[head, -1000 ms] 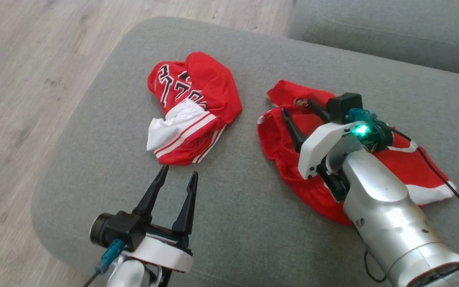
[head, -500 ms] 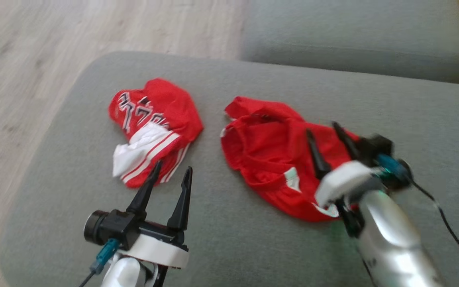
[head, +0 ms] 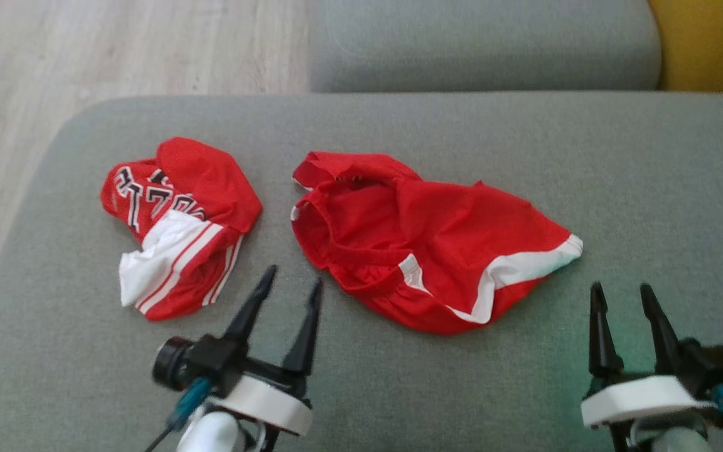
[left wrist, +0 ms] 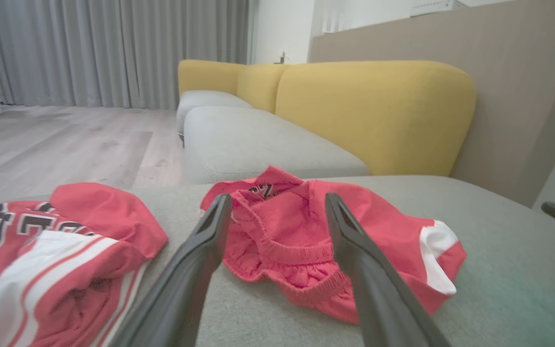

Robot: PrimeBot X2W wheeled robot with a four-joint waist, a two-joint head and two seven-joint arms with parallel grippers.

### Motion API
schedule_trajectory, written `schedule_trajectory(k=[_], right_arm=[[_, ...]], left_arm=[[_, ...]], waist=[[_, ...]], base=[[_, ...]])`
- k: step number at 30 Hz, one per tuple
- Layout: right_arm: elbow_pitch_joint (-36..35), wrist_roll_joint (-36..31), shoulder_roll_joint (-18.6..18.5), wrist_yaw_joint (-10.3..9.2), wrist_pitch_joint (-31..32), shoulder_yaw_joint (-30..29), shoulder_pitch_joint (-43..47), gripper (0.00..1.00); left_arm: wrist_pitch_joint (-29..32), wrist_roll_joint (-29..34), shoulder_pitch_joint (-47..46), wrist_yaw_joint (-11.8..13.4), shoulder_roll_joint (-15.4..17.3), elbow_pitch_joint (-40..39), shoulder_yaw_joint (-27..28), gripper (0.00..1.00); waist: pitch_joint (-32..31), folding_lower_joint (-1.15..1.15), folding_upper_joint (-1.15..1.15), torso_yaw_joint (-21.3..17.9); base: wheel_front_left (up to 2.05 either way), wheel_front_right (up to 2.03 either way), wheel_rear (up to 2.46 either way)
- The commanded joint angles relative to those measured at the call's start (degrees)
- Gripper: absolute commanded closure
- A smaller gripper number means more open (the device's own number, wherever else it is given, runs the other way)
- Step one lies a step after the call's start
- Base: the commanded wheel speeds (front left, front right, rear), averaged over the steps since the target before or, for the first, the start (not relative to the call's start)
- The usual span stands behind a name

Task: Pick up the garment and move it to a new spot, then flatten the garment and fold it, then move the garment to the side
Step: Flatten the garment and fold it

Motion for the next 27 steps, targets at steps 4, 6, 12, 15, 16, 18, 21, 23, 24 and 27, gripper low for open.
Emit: schedule_trajectory(k=[4,6,12,15,16,18,21,23,24,27], right_arm=[[-4.3,-0.7,-0.1,0.43,-0.6,1.9,-4.1,0.0],[-4.5,-0.8,-0.1,0.43,-0.6,1.8,-4.3,0.0],[-5.0,-0.6,-0.1,0.43,-0.6,2.4,-5.1,0.0],[-5.5,-0.2,-0.1,0.43,-0.6,3.0,-5.5,0.0],[-5.7,-0.2,-0.1,0.43,-0.6,3.1,-5.6,0.0],[-5.9,-0.2,-0.1,0.43,-0.6,3.4,-5.9,0.0],[-6.3,0.0,-0.1,0.43,-0.6,3.5,-6.0,0.0],[-6.4,0.1,-0.1,0.43,-0.6,3.6,-6.0,0.0],[-6.4,0.1,-0.1,0.43,-0.6,3.6,-5.9,0.0],[-6.5,0.3,-0.1,0.43,-0.6,4.0,-6.0,0.0]], left_arm=[[5.5,0.1,-8.2,-1.0,2.0,0.1,-4.4,0.0],[7.0,-0.5,-9.5,-1.1,2.2,0.4,-5.8,0.0],[18.9,-9.7,-17.6,-1.2,4.0,2.3,-16.0,0.0],[23.0,-13.7,-20.9,-1.2,5.7,3.4,-18.9,0.0],[23.9,-14.6,-21.8,-1.2,6.3,3.8,-19.6,0.0],[24.9,-15.9,-23.3,-1.2,7.2,5.0,-20.1,0.0],[25.7,-17.2,-25.1,-1.2,7.9,6.5,-21.1,0.0],[25.8,-18.4,-25.9,-1.2,7.9,7.1,-21.6,0.0],[26.0,-18.9,-26.3,-1.2,8.0,7.5,-22.1,0.0],[26.4,-20.2,-27.5,-1.2,8.2,8.3,-23.3,0.0]], waist=[[3.8,0.01,0.0,-2.6],[4.4,0.01,0.0,-3.0],[7.2,0.01,0.0,-5.5],[8.3,0.01,0.0,-6.8],[8.6,0.01,0.0,-7.1],[9.2,0.01,0.0,-7.7],[9.8,0.01,0.0,-8.4],[10.1,0.01,0.0,-8.7],[10.3,0.01,0.0,-8.9],[10.7,0.01,0.0,-9.3]], base=[[0.0,0.0,0.0],[0.0,0.0,0.0],[0.0,0.0,0.0],[0.0,0.0,0.0],[0.0,0.0,0.0],[0.0,0.0,0.0],[0.0,0.0,0.0],[0.0,0.0,0.0],[0.0,0.0,0.0],[0.0,0.0,0.0]])
